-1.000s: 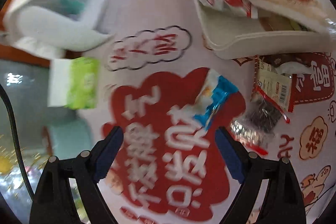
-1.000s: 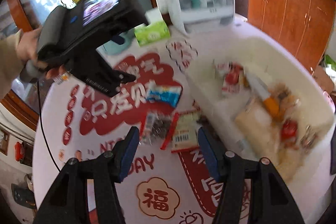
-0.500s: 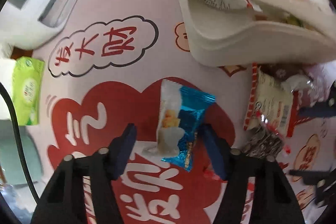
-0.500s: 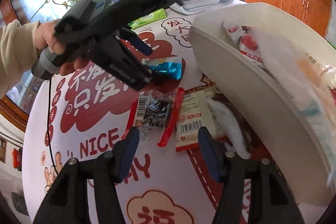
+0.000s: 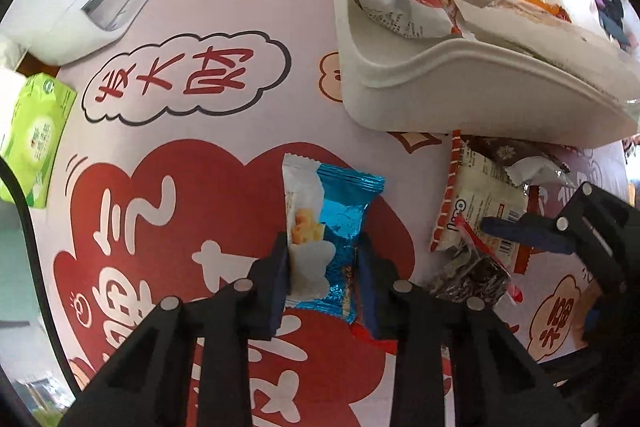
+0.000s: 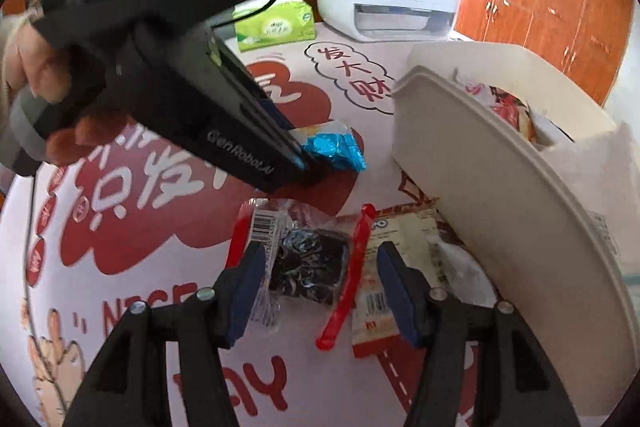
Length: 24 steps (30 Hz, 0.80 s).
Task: Organize snacks
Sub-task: 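Grasp the blue candy pack with left tool while right tool grasps the black nut bag, then lift both packs over the white tray and open both tools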
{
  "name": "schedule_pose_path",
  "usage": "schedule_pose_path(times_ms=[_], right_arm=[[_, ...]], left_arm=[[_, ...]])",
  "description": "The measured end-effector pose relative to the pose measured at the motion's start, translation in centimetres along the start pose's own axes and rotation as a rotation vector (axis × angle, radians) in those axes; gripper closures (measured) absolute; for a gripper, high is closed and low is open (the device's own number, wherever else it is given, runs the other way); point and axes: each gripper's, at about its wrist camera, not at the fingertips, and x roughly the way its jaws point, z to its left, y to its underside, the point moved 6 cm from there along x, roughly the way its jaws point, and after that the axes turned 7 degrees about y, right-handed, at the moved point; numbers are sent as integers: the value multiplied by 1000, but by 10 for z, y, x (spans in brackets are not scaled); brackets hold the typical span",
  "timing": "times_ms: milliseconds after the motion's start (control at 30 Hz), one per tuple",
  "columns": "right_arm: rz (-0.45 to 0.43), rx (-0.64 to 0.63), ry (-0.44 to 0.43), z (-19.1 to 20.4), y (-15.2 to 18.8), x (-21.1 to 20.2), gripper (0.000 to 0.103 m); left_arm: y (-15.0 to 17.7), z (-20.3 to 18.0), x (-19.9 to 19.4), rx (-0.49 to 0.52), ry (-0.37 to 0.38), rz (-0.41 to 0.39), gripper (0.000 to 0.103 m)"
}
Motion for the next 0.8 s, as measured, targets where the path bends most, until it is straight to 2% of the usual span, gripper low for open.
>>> schedule_pose_path(times_ms=[167, 300, 367, 433, 667, 800], right_arm=[[-32, -87, 92, 12, 1, 4, 41], [-45, -81, 89, 10, 1, 3, 42], [-55, -86, 107, 7, 1, 2, 56], [-55, -90, 101, 5, 0, 2, 60], [-46, -41, 48, -14, -3, -7, 61], [-75, -31, 22, -23, -4, -33, 61]], left_arm=[[17, 11, -4, -49, 24, -38, 76], [27, 16, -8, -72, 34, -58, 76], [32, 18, -9, -88, 39, -67, 77], [37, 20, -11, -111, 45, -81, 78], [55, 10, -19, -178, 73, -134, 80], [71, -5, -44, -228, 82, -208, 81]])
